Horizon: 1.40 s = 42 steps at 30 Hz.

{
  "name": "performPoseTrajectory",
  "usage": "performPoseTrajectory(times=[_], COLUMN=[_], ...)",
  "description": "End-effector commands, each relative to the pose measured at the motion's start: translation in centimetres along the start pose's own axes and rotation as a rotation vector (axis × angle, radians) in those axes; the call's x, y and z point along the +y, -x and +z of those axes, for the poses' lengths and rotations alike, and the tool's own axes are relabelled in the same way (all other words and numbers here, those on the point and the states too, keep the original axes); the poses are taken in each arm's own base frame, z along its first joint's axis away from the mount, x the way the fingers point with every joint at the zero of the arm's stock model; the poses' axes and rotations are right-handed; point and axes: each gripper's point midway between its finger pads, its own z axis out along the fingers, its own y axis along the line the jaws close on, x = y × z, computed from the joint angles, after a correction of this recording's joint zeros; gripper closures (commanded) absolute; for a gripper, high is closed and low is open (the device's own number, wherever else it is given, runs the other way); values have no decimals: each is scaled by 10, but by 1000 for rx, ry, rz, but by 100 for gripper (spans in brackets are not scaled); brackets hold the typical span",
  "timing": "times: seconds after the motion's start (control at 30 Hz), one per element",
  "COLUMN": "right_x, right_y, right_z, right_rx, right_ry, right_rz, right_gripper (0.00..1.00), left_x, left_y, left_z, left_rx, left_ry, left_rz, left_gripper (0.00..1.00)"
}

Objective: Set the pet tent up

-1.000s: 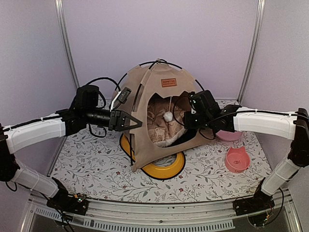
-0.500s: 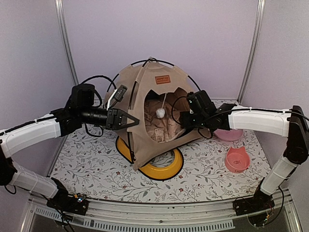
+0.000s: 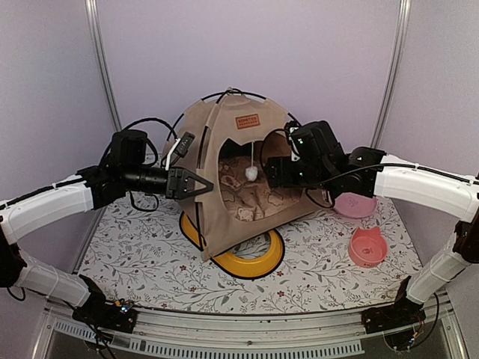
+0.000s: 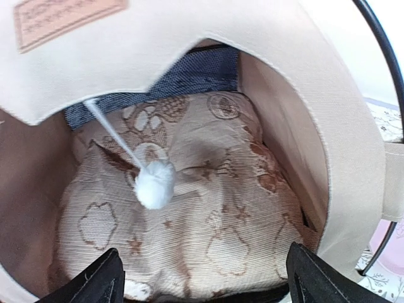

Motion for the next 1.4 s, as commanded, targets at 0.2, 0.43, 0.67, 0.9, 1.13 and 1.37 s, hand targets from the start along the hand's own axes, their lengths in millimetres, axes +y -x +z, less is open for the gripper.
performPoseTrajectory(times=[0.2, 0.43, 0.67, 0.9, 1.13, 1.37], right_x=[43, 24, 50, 112, 129, 116], right_y=[-6, -48, -46, 10, 31, 27], right_z=[27, 89, 79, 6, -32, -34], right_rx=[14, 141, 164, 6, -64, -75], right_ry=[154, 149, 223, 482, 583, 538], right_rz=[-61, -38, -56, -71, -71, -77], right_gripper=[23, 24, 23, 18, 14, 12], left_x=[-13, -11, 31, 58, 95, 131], left_y=[28, 35, 45, 86, 117, 133], left_z=[-18, -31, -54, -96, -147, -206], left_rx=[-95, -123, -170, -267, -331, -387], left_ry=[27, 101, 330, 497, 663, 783], left_rz=[95, 130, 113, 144, 167, 167], left_gripper=[100, 100, 100, 100, 100, 100])
